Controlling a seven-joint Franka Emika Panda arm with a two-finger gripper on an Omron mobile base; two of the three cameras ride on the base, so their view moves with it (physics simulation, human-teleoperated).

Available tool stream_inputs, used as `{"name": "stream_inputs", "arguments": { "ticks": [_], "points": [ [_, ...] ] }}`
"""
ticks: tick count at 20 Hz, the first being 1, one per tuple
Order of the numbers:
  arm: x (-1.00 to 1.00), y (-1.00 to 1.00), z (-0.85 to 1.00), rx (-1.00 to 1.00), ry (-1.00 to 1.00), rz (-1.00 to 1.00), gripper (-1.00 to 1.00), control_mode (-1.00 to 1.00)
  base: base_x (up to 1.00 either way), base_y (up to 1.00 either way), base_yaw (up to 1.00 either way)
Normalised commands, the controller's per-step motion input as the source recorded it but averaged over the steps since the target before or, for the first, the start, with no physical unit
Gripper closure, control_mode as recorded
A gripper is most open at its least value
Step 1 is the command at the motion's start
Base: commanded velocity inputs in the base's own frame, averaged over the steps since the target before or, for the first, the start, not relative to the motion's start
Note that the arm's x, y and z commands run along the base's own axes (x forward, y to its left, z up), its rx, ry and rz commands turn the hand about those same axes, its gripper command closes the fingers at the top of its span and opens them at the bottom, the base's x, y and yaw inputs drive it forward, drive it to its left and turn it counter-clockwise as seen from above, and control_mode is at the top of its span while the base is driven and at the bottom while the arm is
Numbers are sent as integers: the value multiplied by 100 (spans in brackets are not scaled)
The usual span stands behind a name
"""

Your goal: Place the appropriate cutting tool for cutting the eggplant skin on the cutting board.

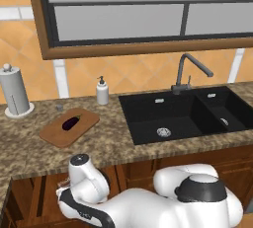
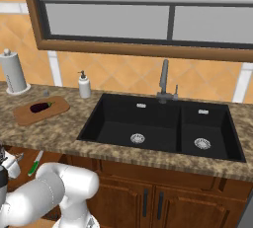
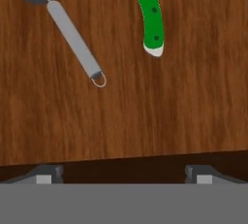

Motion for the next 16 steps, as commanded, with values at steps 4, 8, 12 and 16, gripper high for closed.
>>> {"name": "stream_inputs", "arguments": {
  "ticks": [4, 8, 12, 16],
  "points": [
    [0, 9, -14, -2, 0, 2, -100, -100, 0, 0, 0],
    [-1, 15, -14, -2, 0, 1, -100, -100, 0, 0, 0],
    [-15, 7, -15, -2, 0, 0, -100, -100, 0, 0, 0],
    [-29, 2, -8, 0, 1, 0, -100, -100, 0, 0, 0]
  ]
}}
